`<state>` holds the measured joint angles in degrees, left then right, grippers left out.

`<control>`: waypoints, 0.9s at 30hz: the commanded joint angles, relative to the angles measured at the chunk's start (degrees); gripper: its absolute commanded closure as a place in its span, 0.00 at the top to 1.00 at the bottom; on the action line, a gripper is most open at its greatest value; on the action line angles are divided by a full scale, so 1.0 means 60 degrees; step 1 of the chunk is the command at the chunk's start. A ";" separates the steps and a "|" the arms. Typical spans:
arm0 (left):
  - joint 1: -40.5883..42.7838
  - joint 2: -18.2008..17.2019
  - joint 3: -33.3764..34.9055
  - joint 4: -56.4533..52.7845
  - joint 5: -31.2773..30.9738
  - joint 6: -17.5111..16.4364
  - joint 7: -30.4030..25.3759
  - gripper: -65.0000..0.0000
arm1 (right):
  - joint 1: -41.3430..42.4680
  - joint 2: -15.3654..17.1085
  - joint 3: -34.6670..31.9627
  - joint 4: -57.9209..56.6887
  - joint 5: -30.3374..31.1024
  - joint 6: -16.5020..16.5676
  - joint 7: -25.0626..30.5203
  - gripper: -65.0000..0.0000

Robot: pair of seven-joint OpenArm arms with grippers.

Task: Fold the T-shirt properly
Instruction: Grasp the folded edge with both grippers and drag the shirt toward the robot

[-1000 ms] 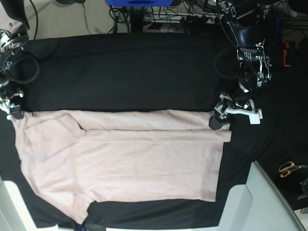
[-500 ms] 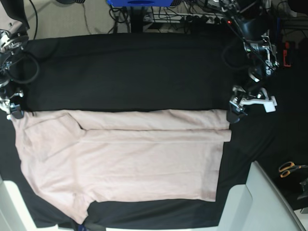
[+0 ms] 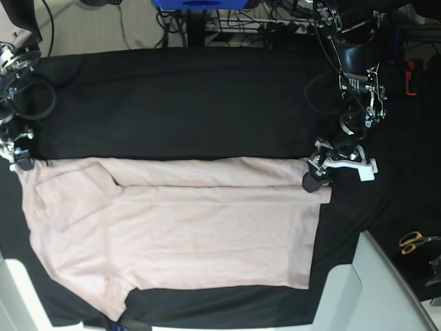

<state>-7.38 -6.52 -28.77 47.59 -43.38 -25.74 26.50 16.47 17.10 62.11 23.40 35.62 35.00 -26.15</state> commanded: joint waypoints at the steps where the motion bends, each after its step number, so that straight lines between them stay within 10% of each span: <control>1: 0.0079 -0.0019 0.0027 0.0002 0.0189 0.0136 0.0264 0.71 | 0.0120 0.0146 -0.0029 0.0108 0.0093 0.0093 -0.0015 0.00; 5: 0.0182 -0.0019 -0.0047 0.0002 0.0189 0.0136 0.0250 0.67 | 0.0120 0.0146 -0.0029 0.0108 0.0093 0.0093 -0.0015 0.00; 11: 0.0123 -0.0048 0.0012 -0.0027 0.0174 0.0136 0.0250 0.01 | 0.0120 0.0146 -0.0029 0.0108 0.0093 0.0093 -0.0015 0.00; 27: 0.0827 -0.0707 0.0027 0.1423 0.0174 0.0136 0.1568 0.00 | -0.0379 0.0278 -0.0058 0.1207 0.0093 0.0093 -0.0967 0.00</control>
<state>-1.67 -10.04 -28.51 55.09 -41.60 -24.47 36.34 13.23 17.30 61.76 29.45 34.74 34.41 -33.08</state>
